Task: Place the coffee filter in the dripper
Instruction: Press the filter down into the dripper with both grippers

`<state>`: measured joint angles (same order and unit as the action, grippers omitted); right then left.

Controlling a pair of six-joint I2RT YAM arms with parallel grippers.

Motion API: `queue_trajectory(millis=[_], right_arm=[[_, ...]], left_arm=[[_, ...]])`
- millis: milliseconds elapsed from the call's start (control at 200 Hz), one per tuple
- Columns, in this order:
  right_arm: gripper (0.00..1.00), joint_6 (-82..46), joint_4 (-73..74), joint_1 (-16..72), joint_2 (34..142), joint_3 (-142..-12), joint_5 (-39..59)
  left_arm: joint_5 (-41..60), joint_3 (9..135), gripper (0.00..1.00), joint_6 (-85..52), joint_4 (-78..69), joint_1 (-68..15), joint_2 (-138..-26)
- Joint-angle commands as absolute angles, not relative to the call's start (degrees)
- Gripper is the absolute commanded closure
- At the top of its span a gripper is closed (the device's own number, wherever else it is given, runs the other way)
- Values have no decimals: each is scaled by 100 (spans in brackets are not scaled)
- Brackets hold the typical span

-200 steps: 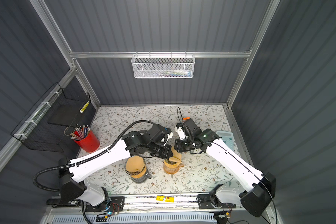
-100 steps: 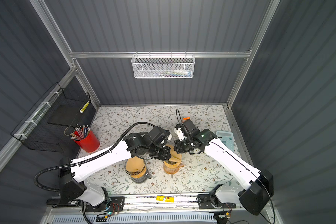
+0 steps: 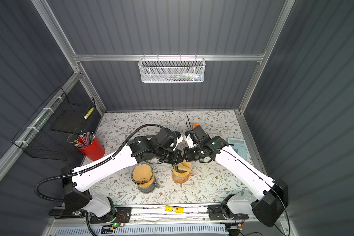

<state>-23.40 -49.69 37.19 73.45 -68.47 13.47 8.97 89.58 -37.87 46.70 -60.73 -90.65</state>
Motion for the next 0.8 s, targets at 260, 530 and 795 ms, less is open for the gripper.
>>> queue_trajectory(millis=[260,530,795], right_arm=[[82,-2343,-5050,3751,7356,-6845,1237],[82,-2377,-5076,3753,7348,-6817,1241],[82,-2476,-5048,3875,7325,-6718,1249]], left_arm=[[817,8372,87,-3792,4700,-6064,-9011],[782,8170,87,-3850,4658,-6060,-8921],[640,7911,88,-3882,4684,-6065,-8807]])
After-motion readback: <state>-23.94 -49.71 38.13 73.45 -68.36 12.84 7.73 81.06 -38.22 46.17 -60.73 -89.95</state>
